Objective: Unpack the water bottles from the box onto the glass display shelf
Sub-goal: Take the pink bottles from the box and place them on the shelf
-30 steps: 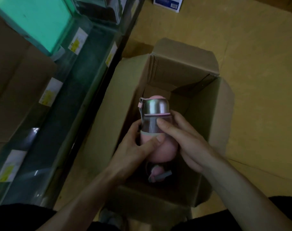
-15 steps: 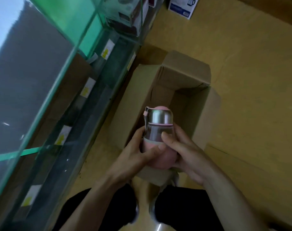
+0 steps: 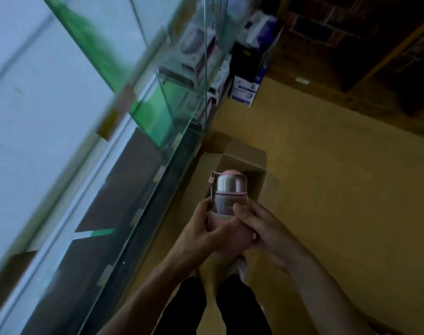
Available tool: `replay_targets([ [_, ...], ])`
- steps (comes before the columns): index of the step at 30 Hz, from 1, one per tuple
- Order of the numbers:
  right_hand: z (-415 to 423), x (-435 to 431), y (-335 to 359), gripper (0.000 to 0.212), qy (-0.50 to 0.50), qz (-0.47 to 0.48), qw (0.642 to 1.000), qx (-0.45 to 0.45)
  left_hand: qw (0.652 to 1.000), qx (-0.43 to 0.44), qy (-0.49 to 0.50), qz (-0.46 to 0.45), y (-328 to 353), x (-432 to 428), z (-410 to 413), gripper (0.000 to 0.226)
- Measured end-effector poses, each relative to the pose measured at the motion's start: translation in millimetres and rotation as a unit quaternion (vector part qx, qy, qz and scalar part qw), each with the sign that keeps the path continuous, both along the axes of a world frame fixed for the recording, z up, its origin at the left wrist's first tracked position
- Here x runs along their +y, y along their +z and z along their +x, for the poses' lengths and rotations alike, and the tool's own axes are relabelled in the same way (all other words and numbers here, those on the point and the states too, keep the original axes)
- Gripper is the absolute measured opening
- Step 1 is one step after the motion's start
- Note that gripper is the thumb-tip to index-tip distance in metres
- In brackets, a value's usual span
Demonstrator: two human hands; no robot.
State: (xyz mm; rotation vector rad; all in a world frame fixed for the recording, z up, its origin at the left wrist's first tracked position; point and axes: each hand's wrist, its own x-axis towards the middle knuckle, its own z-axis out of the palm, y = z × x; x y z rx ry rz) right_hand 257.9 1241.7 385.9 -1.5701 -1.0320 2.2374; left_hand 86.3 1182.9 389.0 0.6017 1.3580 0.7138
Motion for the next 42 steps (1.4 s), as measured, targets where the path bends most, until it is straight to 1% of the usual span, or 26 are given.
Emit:
replay_targets([
  [2, 0, -3, 38, 0.044, -0.008, 0.019, 1.000, 0.006, 1.000, 0.009, -0.005, 0.025, 39, 0, 1, 0.071],
  [6, 1, -12, 101, 0.044, -0.019, 0.055, 0.998, 0.027, 0.998, 0.002, -0.004, 0.069, 97, -6, 2, 0.069],
  [11, 2, -23, 166, 0.040, -0.036, 0.117, 0.992, 0.042, 0.990, 0.033, -0.011, 0.139, 152, -15, 2, 0.067],
  [15, 0, -29, 205, 0.041, -0.040, 0.166, 0.984, 0.045, 0.979, 0.043, -0.009, 0.201, 191, -19, 0, 0.074],
  [18, -4, -34, 238, 0.041, -0.024, 0.217, 0.973, 0.069, 0.968, 0.032, -0.011, 0.247, 223, -23, -5, 0.061],
  [21, -12, -35, 271, 0.038, -0.024, 0.259, 0.962, 0.088, 0.954, 0.051, 0.002, 0.297, 250, -22, -12, 0.058],
  [23, -18, -36, 289, 0.038, -0.025, 0.279, 0.955, 0.100, 0.945, 0.066, 0.013, 0.320, 268, -22, -17, 0.059],
  [26, -28, -39, 315, 0.041, -0.020, 0.312, 0.943, 0.116, 0.932, 0.063, 0.018, 0.357, 291, -24, -25, 0.066],
  [31, -45, -41, 349, 0.043, -0.014, 0.363, 0.923, 0.128, 0.905, 0.065, 0.022, 0.420, 331, -30, -40, 0.050],
  [33, -51, -41, 359, 0.047, -0.012, 0.370, 0.918, 0.141, 0.901, 0.064, 0.024, 0.427, 341, -30, -45, 0.054],
  [35, -57, -42, 370, 0.049, -0.004, 0.380, 0.912, 0.156, 0.899, 0.073, 0.041, 0.431, 350, -31, -51, 0.067],
  [37, -64, -41, 379, 0.051, 0.005, 0.387, 0.907, 0.166, 0.894, 0.077, 0.055, 0.438, 357, -33, -58, 0.072],
  [39, -71, -39, 387, 0.054, 0.020, 0.393, 0.902, 0.179, 0.886, 0.086, 0.061, 0.451, 366, -35, -65, 0.071],
  [42, -82, -32, 399, 0.048, 0.040, 0.408, 0.891, 0.197, 0.877, 0.105, 0.066, 0.465, 377, -35, -74, 0.066],
])
